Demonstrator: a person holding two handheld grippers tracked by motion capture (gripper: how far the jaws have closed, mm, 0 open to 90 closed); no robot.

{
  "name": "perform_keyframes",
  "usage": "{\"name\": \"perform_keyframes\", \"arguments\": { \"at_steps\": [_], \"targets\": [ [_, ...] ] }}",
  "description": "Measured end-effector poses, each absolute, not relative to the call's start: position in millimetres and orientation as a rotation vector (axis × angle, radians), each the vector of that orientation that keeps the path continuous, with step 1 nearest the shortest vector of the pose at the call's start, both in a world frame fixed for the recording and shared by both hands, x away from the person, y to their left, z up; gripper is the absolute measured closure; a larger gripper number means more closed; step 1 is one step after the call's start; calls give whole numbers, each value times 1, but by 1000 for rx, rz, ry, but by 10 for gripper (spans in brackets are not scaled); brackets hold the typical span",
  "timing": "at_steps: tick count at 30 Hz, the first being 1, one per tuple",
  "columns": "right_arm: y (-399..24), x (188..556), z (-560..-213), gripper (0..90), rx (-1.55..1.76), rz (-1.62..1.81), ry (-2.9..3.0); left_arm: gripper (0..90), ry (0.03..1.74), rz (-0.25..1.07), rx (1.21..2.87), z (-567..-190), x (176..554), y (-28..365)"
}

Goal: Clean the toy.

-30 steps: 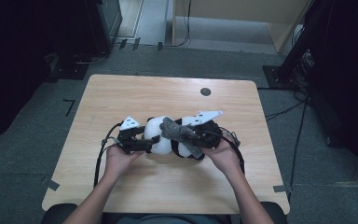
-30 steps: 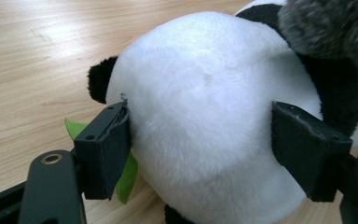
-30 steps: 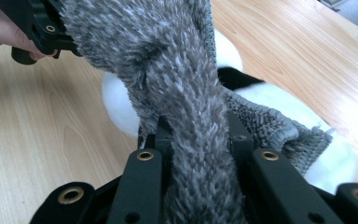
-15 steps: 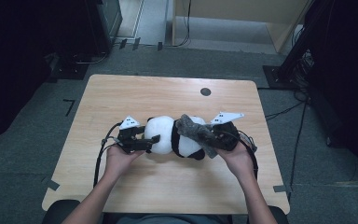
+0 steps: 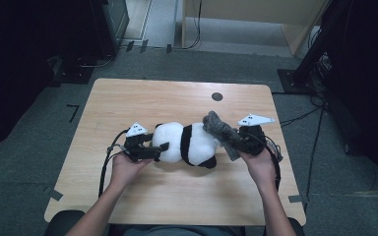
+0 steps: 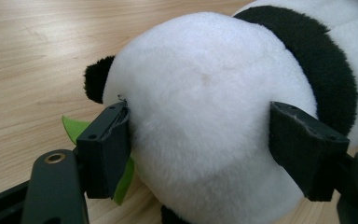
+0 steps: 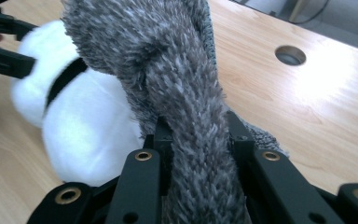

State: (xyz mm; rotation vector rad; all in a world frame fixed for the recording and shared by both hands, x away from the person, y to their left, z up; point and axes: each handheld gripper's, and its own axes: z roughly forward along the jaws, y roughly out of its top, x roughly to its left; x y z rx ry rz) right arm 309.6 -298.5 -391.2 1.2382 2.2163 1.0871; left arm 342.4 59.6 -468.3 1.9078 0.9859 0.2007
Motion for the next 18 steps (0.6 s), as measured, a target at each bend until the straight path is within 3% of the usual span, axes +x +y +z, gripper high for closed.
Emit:
{"name": "perform_keyframes", "arguments": {
  "at_steps": [18],
  "targets": [
    [-291, 320, -430, 727, 1349, 997, 2312, 248, 978, 210, 1901, -469, 342, 58]
  ]
}}
